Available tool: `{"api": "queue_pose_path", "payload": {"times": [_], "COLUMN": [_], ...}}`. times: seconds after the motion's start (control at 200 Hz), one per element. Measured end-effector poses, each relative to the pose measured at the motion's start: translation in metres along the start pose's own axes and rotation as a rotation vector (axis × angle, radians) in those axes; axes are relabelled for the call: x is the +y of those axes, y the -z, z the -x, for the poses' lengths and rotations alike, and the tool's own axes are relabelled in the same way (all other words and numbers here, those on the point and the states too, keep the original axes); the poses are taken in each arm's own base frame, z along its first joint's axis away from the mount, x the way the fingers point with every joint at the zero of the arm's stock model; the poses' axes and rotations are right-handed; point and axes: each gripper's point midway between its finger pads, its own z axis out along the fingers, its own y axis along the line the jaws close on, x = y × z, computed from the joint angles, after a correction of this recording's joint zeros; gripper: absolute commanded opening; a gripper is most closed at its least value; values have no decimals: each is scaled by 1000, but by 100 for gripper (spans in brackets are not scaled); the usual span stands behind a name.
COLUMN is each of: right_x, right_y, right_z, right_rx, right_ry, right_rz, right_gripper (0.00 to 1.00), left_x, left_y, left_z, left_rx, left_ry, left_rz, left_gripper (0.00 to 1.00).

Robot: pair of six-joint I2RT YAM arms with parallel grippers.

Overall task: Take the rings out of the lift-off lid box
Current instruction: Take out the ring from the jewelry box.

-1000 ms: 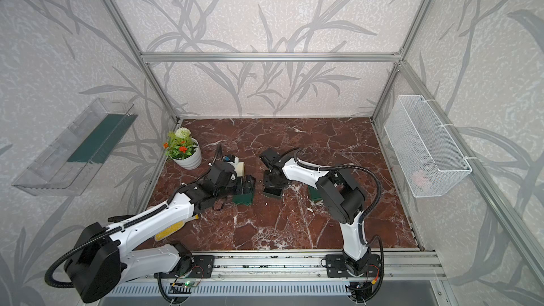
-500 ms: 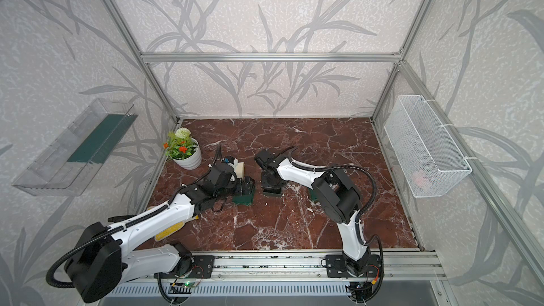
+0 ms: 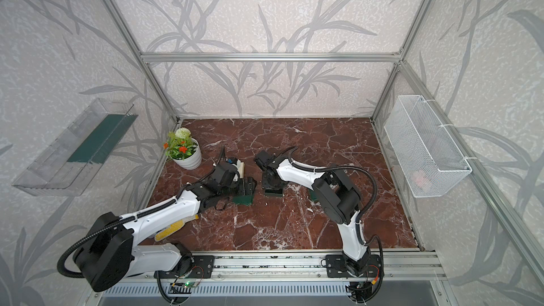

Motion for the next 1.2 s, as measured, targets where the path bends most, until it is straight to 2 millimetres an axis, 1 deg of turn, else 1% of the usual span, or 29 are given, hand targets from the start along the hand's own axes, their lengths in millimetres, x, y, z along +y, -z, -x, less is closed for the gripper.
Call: {"api": "queue_pose_path", "payload": {"times": [0.15,0.35,0.62,0.765,0.975,1.2], "right_x": [-3,2,4,8,10,11], "right_y": [13,27,21,21,21,22], "right_z": [-2,2,-6,-5,-5,-2], "right_rx": [-17,-49,-25,-21,-19,-21], "right_ry": [-14,-24,-27,-33,-50,-55], "right_rz": [18,61,93,120,150,164], "right_gripper": [0,0,0,0,0,0], "left_x": [-5,-13,-22,-28,-28,-27], "left_y": [-8,-16,-23,-31,-42,-48], "left_z": [-3,-2,-3,-3,-11,-14], "left_rx": [30,46,65,78,121,140], "left_ry": [18,23,23,28,32,33], "left_rz": [-19,-51,-91,-113,-117,-109], "left_gripper": [95,95,94,92,87,86]}}
